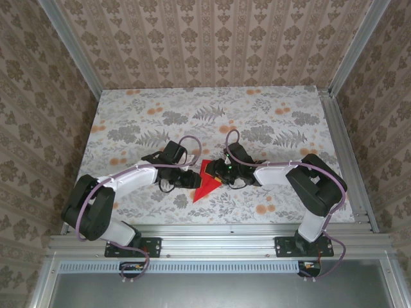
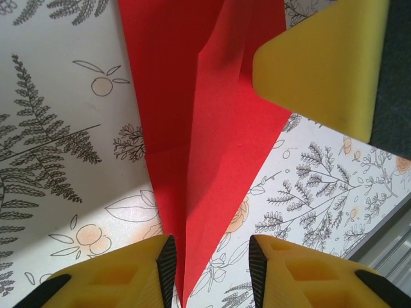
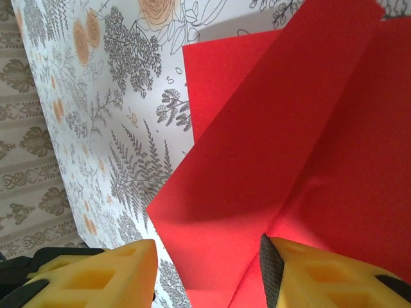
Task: Fold a paper plane with a square sheet of paper (pick it up from the middle)
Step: Fourth fold the wing at the center of the table, then turn over the paper at the center of the table.
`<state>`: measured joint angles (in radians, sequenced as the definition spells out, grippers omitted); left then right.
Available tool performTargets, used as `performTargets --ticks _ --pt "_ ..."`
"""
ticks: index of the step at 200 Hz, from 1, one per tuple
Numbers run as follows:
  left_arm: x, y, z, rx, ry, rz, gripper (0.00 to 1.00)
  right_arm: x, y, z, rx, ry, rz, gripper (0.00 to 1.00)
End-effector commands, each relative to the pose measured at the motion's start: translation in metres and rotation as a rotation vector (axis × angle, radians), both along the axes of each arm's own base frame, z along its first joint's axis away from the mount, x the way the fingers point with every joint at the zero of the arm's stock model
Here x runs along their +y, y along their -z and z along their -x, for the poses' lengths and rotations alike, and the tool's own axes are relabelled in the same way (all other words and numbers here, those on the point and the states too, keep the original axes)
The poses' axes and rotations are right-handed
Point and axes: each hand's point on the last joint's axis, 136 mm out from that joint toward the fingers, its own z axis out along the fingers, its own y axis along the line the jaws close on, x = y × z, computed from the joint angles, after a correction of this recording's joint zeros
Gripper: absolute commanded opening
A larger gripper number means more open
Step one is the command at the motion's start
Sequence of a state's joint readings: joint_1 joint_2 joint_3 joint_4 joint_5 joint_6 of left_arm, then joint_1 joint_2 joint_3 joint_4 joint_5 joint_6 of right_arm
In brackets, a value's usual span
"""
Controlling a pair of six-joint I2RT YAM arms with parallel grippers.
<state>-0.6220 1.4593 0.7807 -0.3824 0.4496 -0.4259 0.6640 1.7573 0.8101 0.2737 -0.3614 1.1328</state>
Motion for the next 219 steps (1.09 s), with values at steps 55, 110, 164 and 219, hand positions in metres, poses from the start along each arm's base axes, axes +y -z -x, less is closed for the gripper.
performTargets --ticks 55,110,164,219 --pt "0.003 0.011 -0.001 0.023 0.010 0.028 0.38 0.006 0.016 -0.001 0.020 -0.001 0.040 0.50" --pt "0.004 0.021 -0.004 0.041 0.016 0.016 0.31 0.016 0.010 -0.006 0.001 -0.011 -0.009 0.50" --pt "0.004 0.029 -0.006 0.053 0.019 0.013 0.18 0.024 0.004 -0.011 -0.014 -0.014 -0.045 0.48" --pt "0.006 0.030 -0.007 0.071 0.007 0.032 0.15 0.037 0.003 -0.008 -0.018 -0.043 -0.097 0.45"
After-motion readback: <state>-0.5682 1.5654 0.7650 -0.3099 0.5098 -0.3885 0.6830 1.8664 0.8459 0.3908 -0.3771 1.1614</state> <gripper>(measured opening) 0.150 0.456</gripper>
